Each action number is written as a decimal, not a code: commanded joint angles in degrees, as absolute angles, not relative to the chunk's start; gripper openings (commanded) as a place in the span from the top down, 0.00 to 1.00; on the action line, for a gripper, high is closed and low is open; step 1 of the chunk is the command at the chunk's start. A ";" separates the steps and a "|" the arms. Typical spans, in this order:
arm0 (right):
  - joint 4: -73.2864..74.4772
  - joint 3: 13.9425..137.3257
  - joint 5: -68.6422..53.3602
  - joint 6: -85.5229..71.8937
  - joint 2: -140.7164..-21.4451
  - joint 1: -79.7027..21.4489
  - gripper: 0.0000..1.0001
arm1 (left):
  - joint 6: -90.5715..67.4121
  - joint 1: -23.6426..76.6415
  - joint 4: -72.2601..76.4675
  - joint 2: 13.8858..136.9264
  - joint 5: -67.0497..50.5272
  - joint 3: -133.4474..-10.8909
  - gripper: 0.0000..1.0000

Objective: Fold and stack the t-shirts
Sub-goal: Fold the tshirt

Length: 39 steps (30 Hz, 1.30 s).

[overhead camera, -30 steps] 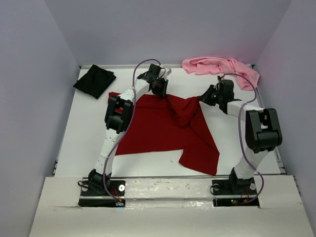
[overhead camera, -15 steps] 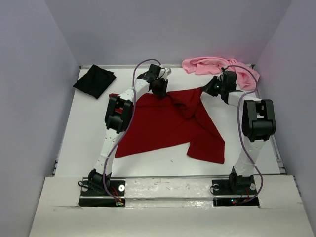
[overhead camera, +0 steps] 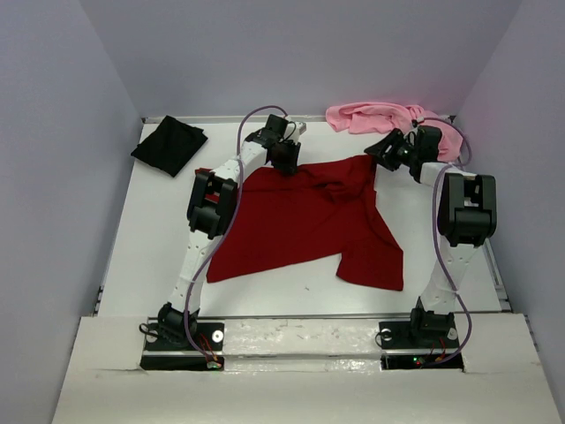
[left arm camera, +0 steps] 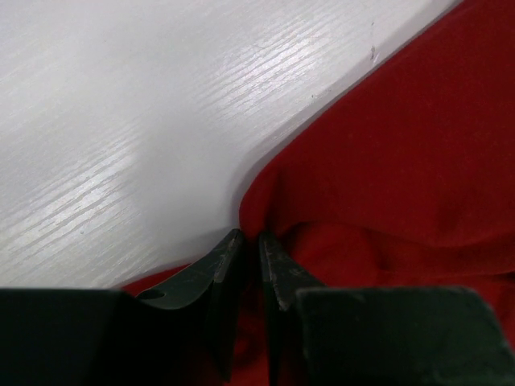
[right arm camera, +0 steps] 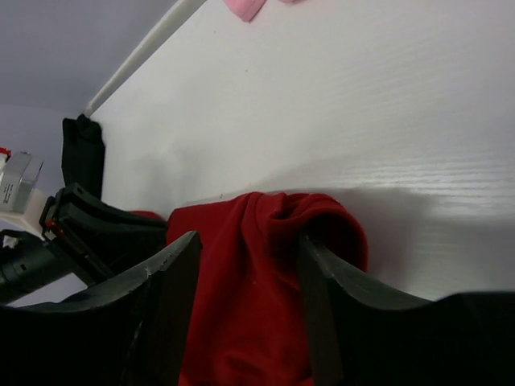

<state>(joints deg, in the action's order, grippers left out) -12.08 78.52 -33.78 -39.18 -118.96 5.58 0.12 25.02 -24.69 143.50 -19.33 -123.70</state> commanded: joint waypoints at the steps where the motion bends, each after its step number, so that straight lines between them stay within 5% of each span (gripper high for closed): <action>1: -18.72 77.43 -38.32 -38.94 -118.39 4.83 0.42 | 1.05 24.52 -30.67 143.53 -16.88 -121.38 0.72; 10: -18.46 81.91 -36.91 -36.83 -120.49 6.50 0.43 | 1.05 24.52 -30.76 143.61 -16.61 -121.20 0.72; 12: -18.37 82.96 -37.87 -37.35 -121.37 7.03 0.61 | 1.05 24.52 -30.76 143.61 -16.61 -121.29 0.72; 13: -18.02 83.93 -38.14 -37.53 -122.07 7.03 0.98 | 1.14 24.52 -30.85 143.61 -16.61 -121.38 0.72; 22: -15.91 91.57 -36.47 -35.16 -126.47 8.26 1.00 | 1.14 24.52 -30.67 143.70 -16.79 -121.29 0.72; 32: -17.40 97.56 -33.93 -30.59 -131.31 8.26 0.91 | 1.23 24.43 -30.76 143.61 -16.61 -120.85 0.72; 39: -15.20 96.34 -25.77 -28.04 -129.73 8.26 0.29 | 1.23 24.61 -30.59 143.53 -16.61 -120.59 0.72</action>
<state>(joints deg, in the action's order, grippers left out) -13.45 95.59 -32.05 -31.24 -131.79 7.86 0.14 25.02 -24.36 143.48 -19.29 -123.44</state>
